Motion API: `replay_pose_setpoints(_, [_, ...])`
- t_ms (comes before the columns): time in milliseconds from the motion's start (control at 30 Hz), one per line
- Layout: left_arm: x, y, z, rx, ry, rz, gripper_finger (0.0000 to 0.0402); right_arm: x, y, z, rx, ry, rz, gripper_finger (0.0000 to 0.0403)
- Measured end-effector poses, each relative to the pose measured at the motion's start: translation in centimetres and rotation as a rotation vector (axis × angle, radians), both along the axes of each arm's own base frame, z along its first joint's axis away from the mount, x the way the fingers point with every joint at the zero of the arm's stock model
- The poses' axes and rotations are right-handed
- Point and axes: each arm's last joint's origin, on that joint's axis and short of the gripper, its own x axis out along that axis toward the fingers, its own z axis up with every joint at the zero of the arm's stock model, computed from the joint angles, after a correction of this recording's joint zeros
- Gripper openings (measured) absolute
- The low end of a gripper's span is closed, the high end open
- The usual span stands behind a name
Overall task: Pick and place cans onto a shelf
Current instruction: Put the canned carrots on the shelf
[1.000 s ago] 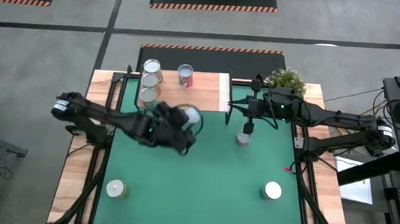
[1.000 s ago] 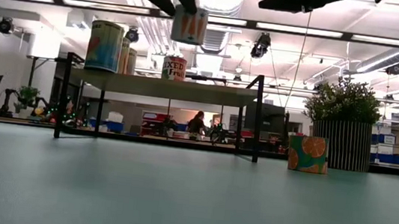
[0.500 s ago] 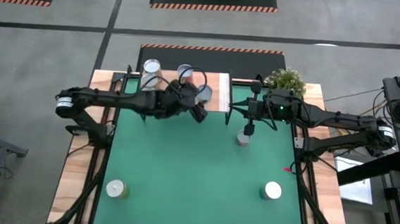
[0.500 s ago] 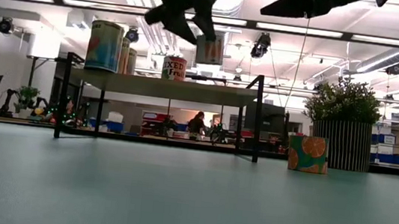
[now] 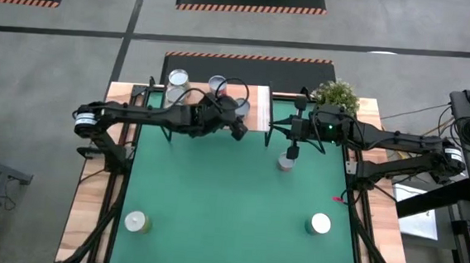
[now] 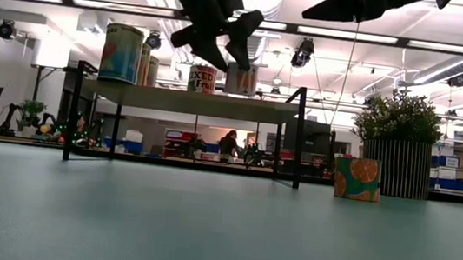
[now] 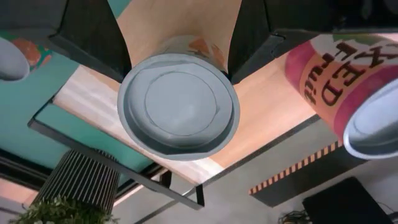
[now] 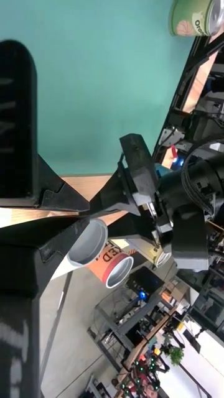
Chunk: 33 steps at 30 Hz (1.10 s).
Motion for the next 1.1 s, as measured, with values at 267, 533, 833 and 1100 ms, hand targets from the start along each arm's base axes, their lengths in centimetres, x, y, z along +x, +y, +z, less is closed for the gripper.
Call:
replay_pose_setpoints(267, [0.04,0.04,0.06,0.005,-0.005,-0.002,0.0244,0.0,0.0,0.0,0.0,0.0,0.0,0.0013])
replay_pose_setpoints(533, [0.03,0.05,0.06,0.004,-0.005,-0.001,0.0251,0.0,0.0,0.0,0.0,0.0,0.0,0.0013])
replay_pose_setpoints(833, [0.02,0.08,-0.02,0.004,-0.007,0.002,0.0277,0.0,0.0,0.0,0.002,0.0,-0.001,0.0013])
replay_pose_setpoints(1100, [0.02,-0.45,0.58,0.032,0.007,-0.033,0.028,0.0,0.0,0.0,0.007,-0.001,-0.002,0.0013])
